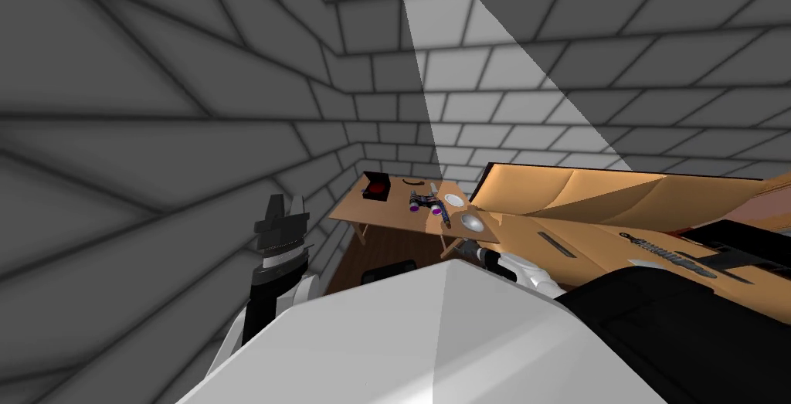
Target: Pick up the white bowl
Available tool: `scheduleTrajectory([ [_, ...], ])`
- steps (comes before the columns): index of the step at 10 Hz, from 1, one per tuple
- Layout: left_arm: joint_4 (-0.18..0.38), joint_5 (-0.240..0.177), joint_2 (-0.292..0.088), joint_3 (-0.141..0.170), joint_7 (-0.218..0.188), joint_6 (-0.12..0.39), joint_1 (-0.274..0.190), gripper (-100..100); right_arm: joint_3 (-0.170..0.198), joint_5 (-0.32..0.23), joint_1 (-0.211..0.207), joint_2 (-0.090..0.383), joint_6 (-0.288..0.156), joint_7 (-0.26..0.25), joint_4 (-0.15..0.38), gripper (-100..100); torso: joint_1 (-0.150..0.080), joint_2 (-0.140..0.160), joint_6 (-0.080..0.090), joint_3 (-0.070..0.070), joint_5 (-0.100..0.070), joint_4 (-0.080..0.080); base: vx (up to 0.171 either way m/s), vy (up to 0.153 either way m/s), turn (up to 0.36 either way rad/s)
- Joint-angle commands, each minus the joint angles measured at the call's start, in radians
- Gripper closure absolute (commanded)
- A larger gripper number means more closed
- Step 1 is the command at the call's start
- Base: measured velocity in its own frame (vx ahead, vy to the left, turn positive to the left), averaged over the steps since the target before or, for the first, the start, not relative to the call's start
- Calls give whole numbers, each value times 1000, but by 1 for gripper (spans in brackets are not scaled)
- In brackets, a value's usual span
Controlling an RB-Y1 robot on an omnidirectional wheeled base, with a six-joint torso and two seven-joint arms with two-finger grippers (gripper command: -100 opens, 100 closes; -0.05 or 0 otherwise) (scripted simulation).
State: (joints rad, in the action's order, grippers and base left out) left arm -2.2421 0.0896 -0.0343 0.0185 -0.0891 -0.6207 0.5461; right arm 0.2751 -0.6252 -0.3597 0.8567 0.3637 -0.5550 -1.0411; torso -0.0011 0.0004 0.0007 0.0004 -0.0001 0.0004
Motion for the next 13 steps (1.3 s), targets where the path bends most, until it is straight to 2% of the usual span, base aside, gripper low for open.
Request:
scheduleTrajectory([
  [1, 0, 0, 0, 0, 0, 0, 0, 0, 12, -26, 22, 24, -9, -29, 50, -100, 0, 0, 0, 0, 0, 0, -6, -20, 165],
  [2, 0, 0, 0, 0, 0, 0, 0, 0, 12, -26, 22, 24, -9, -29, 31, -100, 0, 0, 0, 0, 0, 0, -5, -22, 82],
  [3, 0, 0, 0, 0, 0, 0, 0, 0, 12, -26, 22, 24, -9, -29, 61, -100, -1, 0, 0, 0, 0, 0, -2, -7, -10],
  [4, 0, 0, 0, 0, 0, 0, 0, 0, 22, -47, 32, 47, -22, -51, 103, -100, 0, 0, 0, 0, 0, 0, 0, -11, 128],
  [7, 0, 0, 0, 0, 0, 0, 0, 0, 22, -47, 32, 47, -22, -51, 112, -100, 0, 0, 0, 0, 0, 0, -1, -10, 23],
  [8, 0, 0, 0, 0, 0, 0, 0, 0, 32, -66, 42, 69, -34, -71, 151, -100, 1, 0, 0, 0, 0, 0, 2, -11, 117],
  [10, 0, 0, 0, 0, 0, 0, 0, 0, 32, -66, 42, 69, -34, -71, 151, -100, 0, -1, 0, 0, 0, 0, 3, -17, 56],
  [11, 0, 0, 0, 0, 0, 0, 0, 0, 42, -84, 51, 88, -45, -90, 184, -100, 0, -1, 0, 0, 0, 0, 7, -21, 113],
  [12, 0, 0, 0, 0, 0, 0, 0, 0, 42, -84, 51, 88, -45, -90, 186, -100, 0, -1, 0, -1, 0, 0, 10, -28, 85],
  [13, 0, 0, 0, 0, 0, 0, 0, 0, 52, -101, 59, 106, -55, -108, 215, -100, -1, -1, 0, -1, 0, 0, 16, -36, 109],
])
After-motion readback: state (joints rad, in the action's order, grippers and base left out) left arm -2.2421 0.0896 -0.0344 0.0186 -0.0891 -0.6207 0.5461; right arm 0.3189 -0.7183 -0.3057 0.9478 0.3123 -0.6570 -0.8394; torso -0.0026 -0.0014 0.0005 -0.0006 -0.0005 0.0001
